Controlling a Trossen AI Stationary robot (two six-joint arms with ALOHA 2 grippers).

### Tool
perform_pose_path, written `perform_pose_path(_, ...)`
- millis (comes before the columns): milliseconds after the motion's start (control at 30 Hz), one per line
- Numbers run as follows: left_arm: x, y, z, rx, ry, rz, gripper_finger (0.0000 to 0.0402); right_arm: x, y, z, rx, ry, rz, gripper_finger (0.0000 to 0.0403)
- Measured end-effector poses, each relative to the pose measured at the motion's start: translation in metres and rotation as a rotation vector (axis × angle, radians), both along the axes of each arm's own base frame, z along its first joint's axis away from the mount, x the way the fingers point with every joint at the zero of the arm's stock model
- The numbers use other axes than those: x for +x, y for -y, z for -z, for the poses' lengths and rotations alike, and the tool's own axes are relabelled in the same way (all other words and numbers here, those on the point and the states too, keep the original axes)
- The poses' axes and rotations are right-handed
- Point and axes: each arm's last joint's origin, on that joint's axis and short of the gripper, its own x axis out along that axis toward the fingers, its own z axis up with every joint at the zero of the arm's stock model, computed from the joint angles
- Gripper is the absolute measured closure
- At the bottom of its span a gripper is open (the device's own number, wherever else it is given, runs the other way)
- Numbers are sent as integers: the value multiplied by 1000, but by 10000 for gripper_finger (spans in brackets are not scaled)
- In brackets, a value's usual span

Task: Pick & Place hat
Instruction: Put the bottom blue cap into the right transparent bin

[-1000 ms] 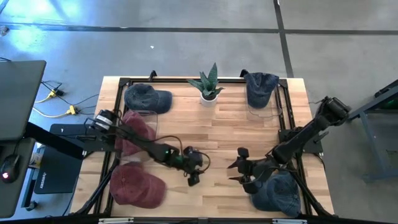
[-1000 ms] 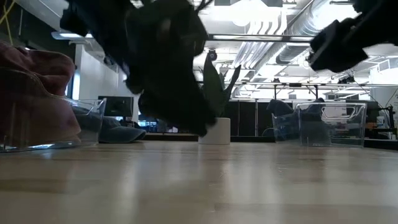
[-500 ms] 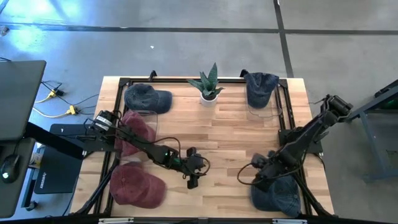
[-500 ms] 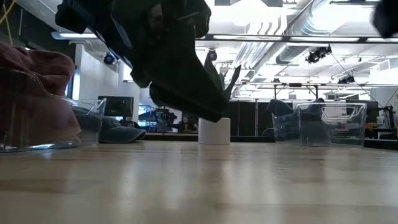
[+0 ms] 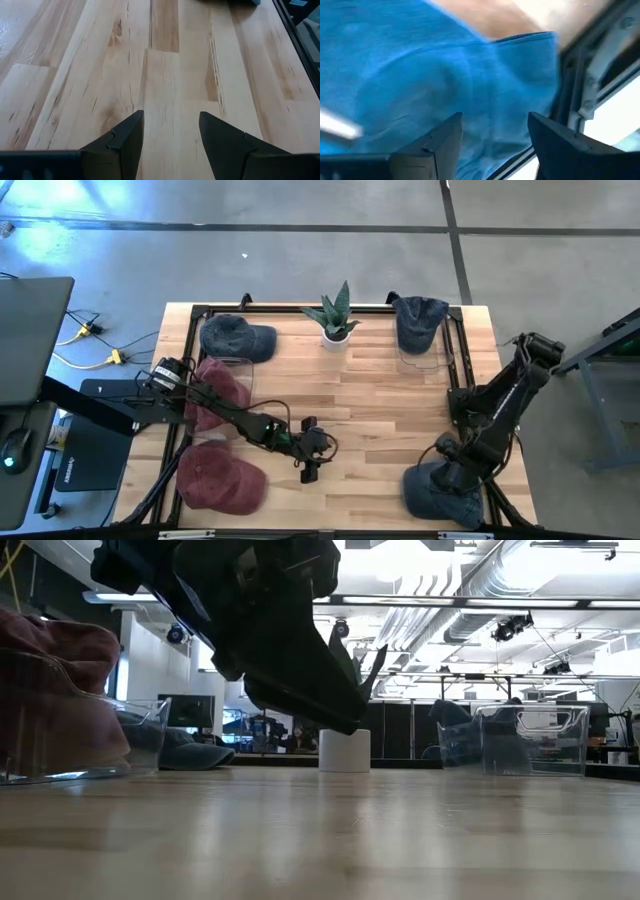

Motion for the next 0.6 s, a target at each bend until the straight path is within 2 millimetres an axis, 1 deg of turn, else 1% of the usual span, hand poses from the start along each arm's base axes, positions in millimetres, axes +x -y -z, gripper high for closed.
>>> perform_pose_path(67,0,0,0,0,0,0,215,-4,1,9,-10,-2,-3,185)
perform_pose_path(167,0,0,-1,-3,7,0,215,0,6,25,0,62,-5,201)
perform_pose_path(267,1,0,-1,-4,8,0,215,14,16,44,20,191,-26,221)
perform_pose_path(367,4,2,-6,-6,23,4,215,37,30,56,-7,417,-89,240)
perform_pose_path(467,7,3,-11,-2,38,20,215,66,40,52,-68,701,-214,260)
perform_pose_path(533,8,4,-14,-11,40,30,215,85,43,42,-109,870,-322,271)
perform_pose_path(600,9,5,-15,-16,43,34,215,100,45,30,-150,996,-427,282)
